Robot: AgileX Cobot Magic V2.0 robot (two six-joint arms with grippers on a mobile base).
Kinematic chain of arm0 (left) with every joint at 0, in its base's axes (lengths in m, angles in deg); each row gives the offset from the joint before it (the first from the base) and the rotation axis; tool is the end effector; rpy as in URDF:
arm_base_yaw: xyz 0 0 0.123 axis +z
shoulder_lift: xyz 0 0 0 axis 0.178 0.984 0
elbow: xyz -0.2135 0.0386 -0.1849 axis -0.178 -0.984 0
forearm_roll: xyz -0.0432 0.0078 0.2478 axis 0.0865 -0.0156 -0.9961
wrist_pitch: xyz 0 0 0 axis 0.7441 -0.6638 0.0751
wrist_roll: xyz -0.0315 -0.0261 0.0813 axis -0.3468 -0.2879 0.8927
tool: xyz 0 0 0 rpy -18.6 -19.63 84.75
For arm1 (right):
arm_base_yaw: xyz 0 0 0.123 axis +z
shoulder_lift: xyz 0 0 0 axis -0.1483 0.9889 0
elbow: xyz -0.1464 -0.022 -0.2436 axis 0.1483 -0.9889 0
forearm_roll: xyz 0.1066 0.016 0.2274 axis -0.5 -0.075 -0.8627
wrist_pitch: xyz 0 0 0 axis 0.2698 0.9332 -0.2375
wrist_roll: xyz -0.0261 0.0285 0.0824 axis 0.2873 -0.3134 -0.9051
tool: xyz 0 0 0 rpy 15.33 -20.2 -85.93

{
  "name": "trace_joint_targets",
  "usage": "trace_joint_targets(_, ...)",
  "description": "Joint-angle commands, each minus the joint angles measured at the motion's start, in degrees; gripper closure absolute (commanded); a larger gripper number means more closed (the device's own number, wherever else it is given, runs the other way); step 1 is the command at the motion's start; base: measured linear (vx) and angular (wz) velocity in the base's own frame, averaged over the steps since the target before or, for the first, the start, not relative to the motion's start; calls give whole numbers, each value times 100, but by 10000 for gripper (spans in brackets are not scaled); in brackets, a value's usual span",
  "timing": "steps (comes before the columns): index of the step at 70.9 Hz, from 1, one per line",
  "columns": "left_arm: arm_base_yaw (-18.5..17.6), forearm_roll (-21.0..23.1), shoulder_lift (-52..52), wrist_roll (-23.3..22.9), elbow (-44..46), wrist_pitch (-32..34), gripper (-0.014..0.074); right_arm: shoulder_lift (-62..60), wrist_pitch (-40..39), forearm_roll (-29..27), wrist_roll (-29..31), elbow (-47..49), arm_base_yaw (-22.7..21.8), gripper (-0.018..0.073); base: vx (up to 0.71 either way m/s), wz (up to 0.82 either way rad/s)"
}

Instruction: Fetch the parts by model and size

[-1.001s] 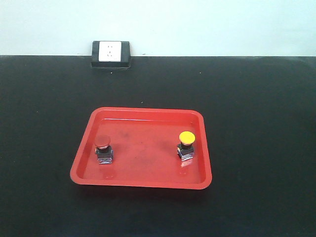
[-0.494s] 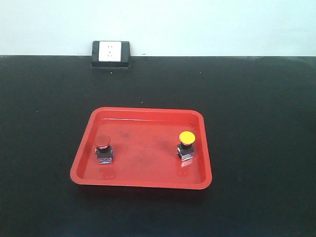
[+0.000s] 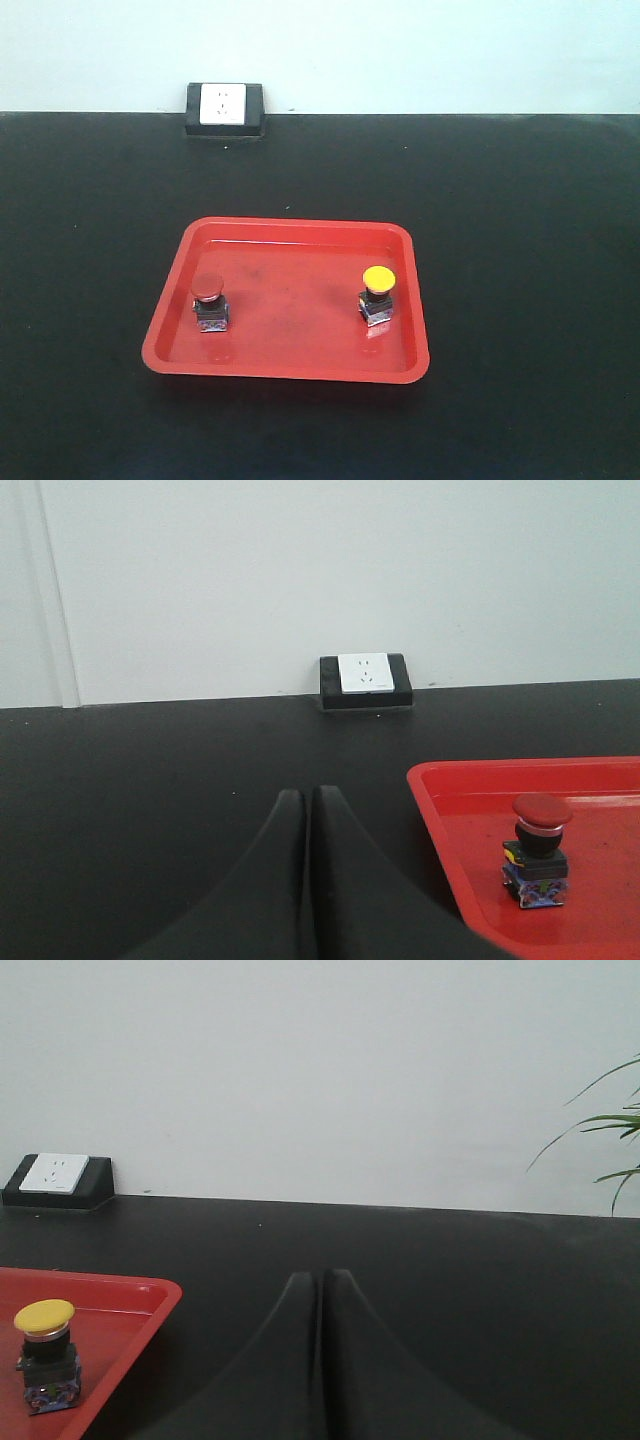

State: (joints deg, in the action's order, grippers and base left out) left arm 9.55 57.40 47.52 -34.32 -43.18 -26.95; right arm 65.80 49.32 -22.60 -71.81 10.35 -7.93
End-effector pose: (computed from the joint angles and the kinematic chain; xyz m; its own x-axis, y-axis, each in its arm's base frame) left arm 0.0564 -0.0006 0.2008 0.0212 -0.0156 -0.9997 0.0115 0.9998 -0.0154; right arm 0.0564 0.0004 0.2039 0.0616 -0.0561 -0.9965 -0.0058 0.9984 -0.0566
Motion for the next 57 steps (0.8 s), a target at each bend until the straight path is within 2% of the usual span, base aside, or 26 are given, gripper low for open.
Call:
trace_joint_targets(1, -36, 8, -77, -2, 74, 452, 604, -56, -402, 38, -10, -49, -31, 569, 0, 0)
trace_joint_targets(57, -36, 8, -77, -2, 74, 452, 604, -51, -402, 38, 34, -43, -31, 569, 0, 0)
